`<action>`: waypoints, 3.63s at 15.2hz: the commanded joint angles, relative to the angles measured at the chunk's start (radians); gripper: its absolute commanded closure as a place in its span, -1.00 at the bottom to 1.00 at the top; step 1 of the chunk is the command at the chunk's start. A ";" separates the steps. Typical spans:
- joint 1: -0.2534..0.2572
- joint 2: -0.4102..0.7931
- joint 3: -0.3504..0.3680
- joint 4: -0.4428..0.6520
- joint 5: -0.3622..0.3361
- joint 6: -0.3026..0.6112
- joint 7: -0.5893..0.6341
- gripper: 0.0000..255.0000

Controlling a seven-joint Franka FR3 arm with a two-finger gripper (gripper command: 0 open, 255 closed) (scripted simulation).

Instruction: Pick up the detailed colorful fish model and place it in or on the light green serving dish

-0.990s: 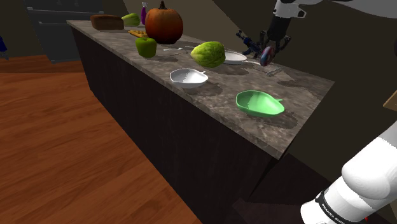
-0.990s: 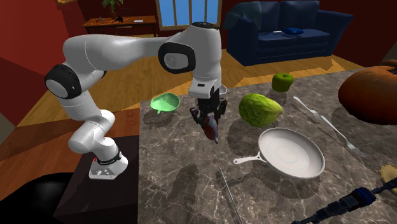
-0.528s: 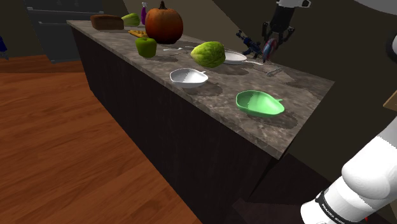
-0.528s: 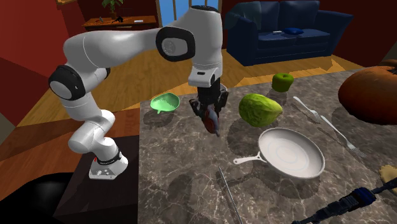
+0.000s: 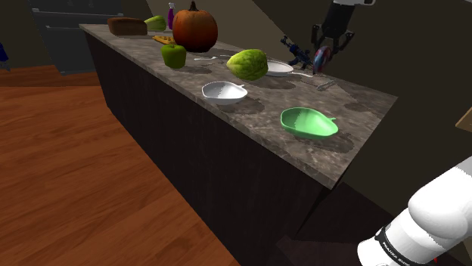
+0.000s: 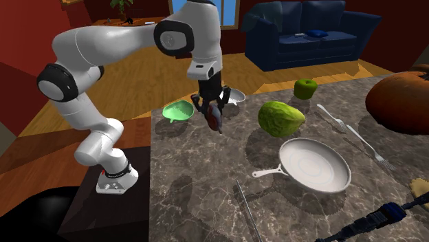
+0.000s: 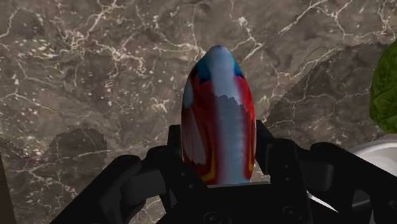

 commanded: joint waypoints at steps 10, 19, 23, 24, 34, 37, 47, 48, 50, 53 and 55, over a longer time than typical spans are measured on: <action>0.079 -0.273 0.119 -0.235 0.044 -0.045 0.192 1.00; 0.141 -0.417 0.242 -0.310 0.117 -0.112 0.366 1.00; 0.154 -0.453 0.264 -0.371 0.136 -0.086 0.395 1.00; 0.156 -0.460 0.264 -0.390 0.137 -0.073 0.395 1.00; 0.168 -0.511 0.270 -0.567 0.153 0.053 0.393 1.00; 0.171 -0.523 0.273 -0.614 0.158 0.089 0.393 1.00; 0.171 -0.523 0.273 -0.614 0.158 0.089 0.393 -1.00; 0.171 -0.523 0.273 -0.614 0.158 0.089 0.393 -1.00; 0.171 -0.523 0.273 -0.614 0.158 0.089 0.393 -1.00; 0.167 -0.506 0.271 -0.534 0.152 0.025 0.397 -1.00; 0.164 -0.488 0.270 -0.458 0.147 -0.032 0.401 -1.00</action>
